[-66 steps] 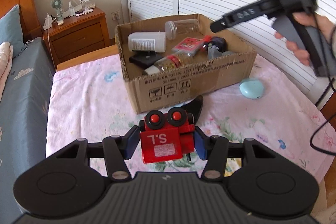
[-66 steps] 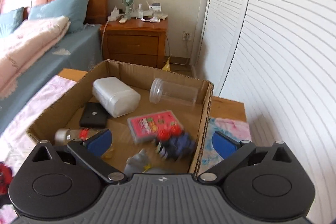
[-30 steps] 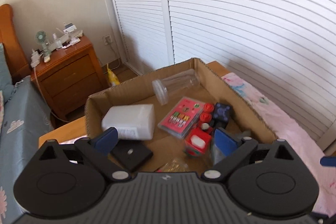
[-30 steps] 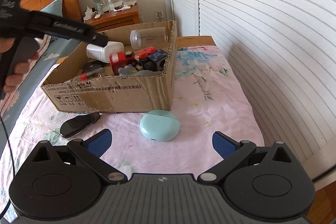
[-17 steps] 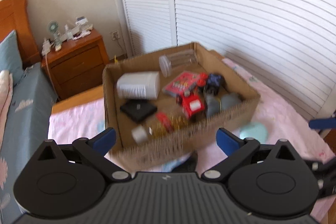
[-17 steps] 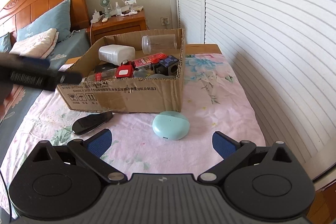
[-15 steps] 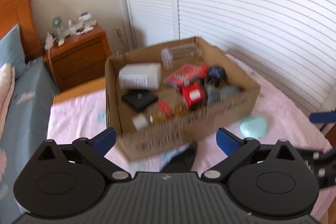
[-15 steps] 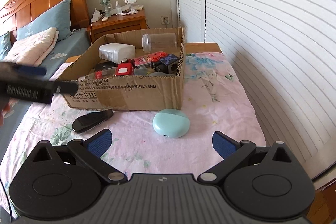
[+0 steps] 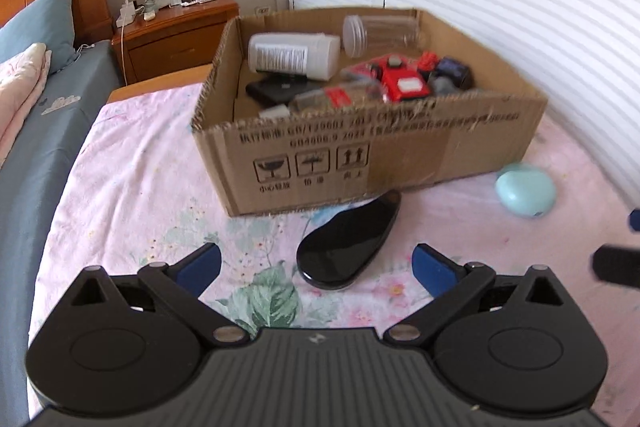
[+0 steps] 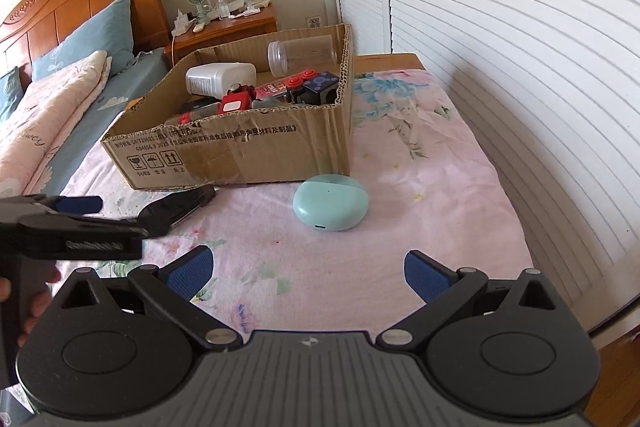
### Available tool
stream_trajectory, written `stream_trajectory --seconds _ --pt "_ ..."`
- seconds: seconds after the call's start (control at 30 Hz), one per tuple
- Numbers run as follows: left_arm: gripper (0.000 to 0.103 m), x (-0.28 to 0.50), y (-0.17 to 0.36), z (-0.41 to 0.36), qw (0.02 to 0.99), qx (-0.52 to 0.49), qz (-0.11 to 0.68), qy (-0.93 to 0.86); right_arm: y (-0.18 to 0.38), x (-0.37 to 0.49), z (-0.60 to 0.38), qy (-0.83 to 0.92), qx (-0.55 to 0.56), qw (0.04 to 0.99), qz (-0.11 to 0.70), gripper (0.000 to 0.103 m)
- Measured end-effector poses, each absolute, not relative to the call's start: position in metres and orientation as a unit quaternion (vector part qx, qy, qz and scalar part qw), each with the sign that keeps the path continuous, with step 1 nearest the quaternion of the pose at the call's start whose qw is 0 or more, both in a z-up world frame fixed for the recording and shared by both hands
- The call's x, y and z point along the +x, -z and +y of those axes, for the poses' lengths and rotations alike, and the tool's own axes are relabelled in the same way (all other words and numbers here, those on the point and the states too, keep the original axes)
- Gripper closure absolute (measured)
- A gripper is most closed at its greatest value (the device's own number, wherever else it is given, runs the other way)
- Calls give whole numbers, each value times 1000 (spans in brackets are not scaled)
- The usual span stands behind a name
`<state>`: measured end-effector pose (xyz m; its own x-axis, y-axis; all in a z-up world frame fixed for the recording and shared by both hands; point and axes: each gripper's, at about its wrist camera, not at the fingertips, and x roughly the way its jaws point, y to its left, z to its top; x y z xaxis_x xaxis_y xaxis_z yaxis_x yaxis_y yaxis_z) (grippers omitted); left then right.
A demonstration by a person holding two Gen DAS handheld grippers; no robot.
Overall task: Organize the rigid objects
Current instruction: 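Grasp the teal round case with the right tool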
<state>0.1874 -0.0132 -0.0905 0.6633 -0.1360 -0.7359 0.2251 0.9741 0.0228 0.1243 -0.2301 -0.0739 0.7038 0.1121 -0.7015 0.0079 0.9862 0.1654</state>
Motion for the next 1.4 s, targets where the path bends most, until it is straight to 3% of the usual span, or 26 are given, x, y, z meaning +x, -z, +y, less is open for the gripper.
stream_trajectory --seconds 0.23,0.87,1.4 --pt "2 191 105 -19 907 94 404 77 78 132 -231 -23 81 916 392 0" --pt "2 188 107 34 901 1 434 22 120 174 -215 32 -9 898 440 0" --pt "2 187 103 5 888 16 453 74 128 212 -229 -98 -53 916 385 0"
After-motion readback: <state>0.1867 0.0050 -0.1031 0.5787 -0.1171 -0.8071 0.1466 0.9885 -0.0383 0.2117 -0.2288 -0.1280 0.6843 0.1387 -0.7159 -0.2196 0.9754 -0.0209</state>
